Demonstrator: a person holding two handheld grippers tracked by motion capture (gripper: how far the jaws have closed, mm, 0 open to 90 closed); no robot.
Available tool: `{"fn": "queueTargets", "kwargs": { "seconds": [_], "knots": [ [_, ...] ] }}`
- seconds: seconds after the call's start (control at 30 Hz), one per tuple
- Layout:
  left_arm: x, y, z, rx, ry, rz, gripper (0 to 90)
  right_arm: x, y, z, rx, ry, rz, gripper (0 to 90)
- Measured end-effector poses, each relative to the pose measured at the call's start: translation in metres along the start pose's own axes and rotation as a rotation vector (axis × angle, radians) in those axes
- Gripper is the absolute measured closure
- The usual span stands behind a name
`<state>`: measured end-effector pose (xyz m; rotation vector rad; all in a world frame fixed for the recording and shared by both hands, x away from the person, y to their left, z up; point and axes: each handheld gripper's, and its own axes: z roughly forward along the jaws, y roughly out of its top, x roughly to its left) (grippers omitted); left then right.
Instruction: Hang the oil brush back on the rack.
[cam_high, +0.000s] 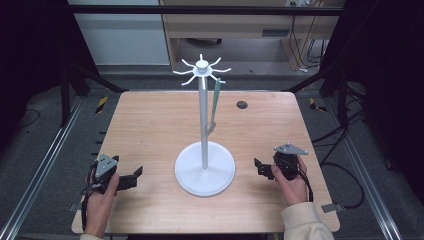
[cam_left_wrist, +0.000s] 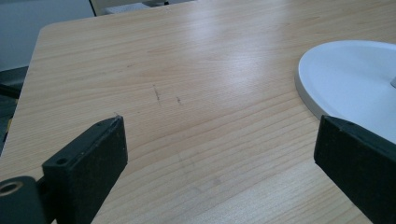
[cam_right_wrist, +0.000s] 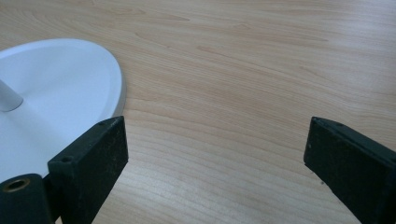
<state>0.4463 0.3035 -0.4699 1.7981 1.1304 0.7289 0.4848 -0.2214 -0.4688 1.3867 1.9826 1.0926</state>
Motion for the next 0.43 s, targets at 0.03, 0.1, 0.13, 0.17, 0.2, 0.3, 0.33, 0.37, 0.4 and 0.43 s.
{"fn": "queueTargets", "kwargs": {
  "seconds": [0.03, 0.1, 0.13, 0.17, 0.2, 0.3, 0.33, 0.37, 0.4, 0.43],
  "knots": [
    [0.000, 0.000, 0.000, 0.000, -0.001, 0.000, 2.3, 0.000, 0.000, 0.002, 0.003, -0.002, 0.004, 7.8],
    [-0.001, 0.000, 0.000, 0.003, -0.002, 0.004, 2.3, 0.000, -0.002, 0.007, 0.007, 0.000, -0.005, 8.4],
    [-0.001, 0.000, 0.000, 0.004, -0.002, 0.007, 2.3, 0.001, -0.003, 0.009, 0.015, 0.000, -0.007, 8.7],
    [-0.001, 0.000, 0.000, 0.003, -0.002, 0.008, 2.3, 0.001, -0.004, 0.011, 0.020, 0.000, -0.018, 9.1],
    [-0.001, 0.000, 0.000, 0.001, -0.003, 0.008, 2.3, 0.002, -0.005, 0.012, 0.022, 0.000, -0.026, 9.3],
    [-0.001, 0.001, 0.000, -0.002, -0.001, 0.006, 2.3, 0.004, -0.007, 0.011, 0.023, 0.003, -0.043, 9.3],
    [-0.001, 0.001, 0.000, -0.002, -0.001, 0.007, 2.3, 0.005, -0.008, 0.010, 0.020, 0.004, -0.047, 9.3],
    [-0.001, 0.001, 0.000, -0.003, -0.002, 0.006, 2.3, 0.005, -0.009, 0.010, 0.019, 0.007, -0.046, 9.4],
    [-0.001, 0.001, 0.000, -0.003, -0.002, 0.006, 2.3, 0.005, -0.010, 0.009, 0.024, 0.011, -0.043, 9.4],
    [-0.001, 0.001, 0.000, -0.003, -0.002, 0.007, 2.3, 0.005, -0.011, 0.009, 0.027, 0.010, -0.045, 9.4]
  ]
}}
